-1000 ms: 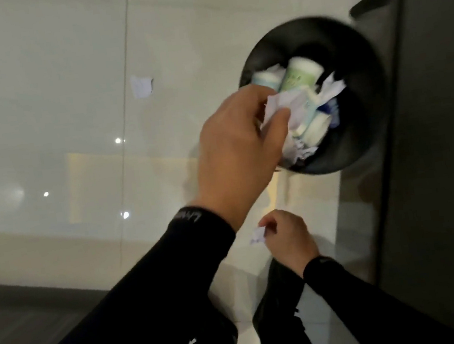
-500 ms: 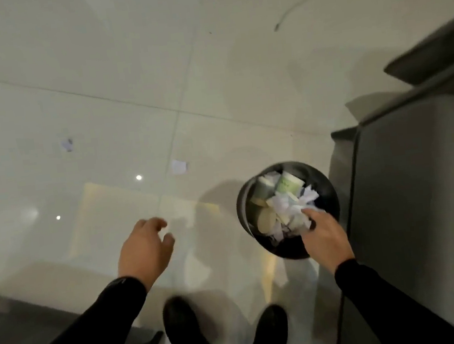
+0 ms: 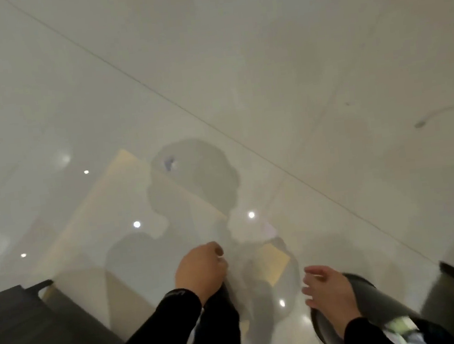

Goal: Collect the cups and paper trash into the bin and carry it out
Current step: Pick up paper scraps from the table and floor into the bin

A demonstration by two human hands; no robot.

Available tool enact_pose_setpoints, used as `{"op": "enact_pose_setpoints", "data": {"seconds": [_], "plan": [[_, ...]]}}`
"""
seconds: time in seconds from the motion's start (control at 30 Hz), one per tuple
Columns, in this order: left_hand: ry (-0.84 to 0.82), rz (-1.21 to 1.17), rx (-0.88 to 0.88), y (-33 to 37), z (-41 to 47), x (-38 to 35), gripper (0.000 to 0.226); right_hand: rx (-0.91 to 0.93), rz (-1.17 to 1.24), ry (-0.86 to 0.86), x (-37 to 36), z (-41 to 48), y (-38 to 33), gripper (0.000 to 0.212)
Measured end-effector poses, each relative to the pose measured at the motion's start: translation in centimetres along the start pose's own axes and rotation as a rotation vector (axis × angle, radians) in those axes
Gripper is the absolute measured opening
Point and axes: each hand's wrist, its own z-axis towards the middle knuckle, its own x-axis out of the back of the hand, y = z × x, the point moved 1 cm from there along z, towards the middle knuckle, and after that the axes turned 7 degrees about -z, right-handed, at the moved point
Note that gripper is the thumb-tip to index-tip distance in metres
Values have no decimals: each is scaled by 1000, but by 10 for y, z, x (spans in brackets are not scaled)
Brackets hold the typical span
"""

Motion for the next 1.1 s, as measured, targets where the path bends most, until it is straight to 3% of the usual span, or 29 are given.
{"op": "enact_pose_setpoints", "data": {"seconds": [0.27, 0.37, 0.6, 0.73, 0.87, 1.0, 1.1], "plan": [[154, -1, 88, -51, 153, 85, 27, -81, -163, 45, -72, 105, -39, 35], [210, -4, 84, -70, 197, 84, 28, -76, -198, 26, -93, 147, -35, 43], [272, 5, 67, -108, 260, 50, 27, -126, -270, 169, -137, 231, -8, 76], [282, 44, 58, -118, 297, 45, 39, -82, -372, 336, -150, 252, -1, 60], [291, 22, -3, -107, 338, 55, 51, 191, -373, 308, -167, 250, -8, 3], [174, 35, 89, -88, 367, 55, 43, 264, -231, 188, -181, 243, -31, 26], [197, 173, 49, -66, 352, 45, 35, 168, -71, 109, -174, 236, -47, 22]]}}
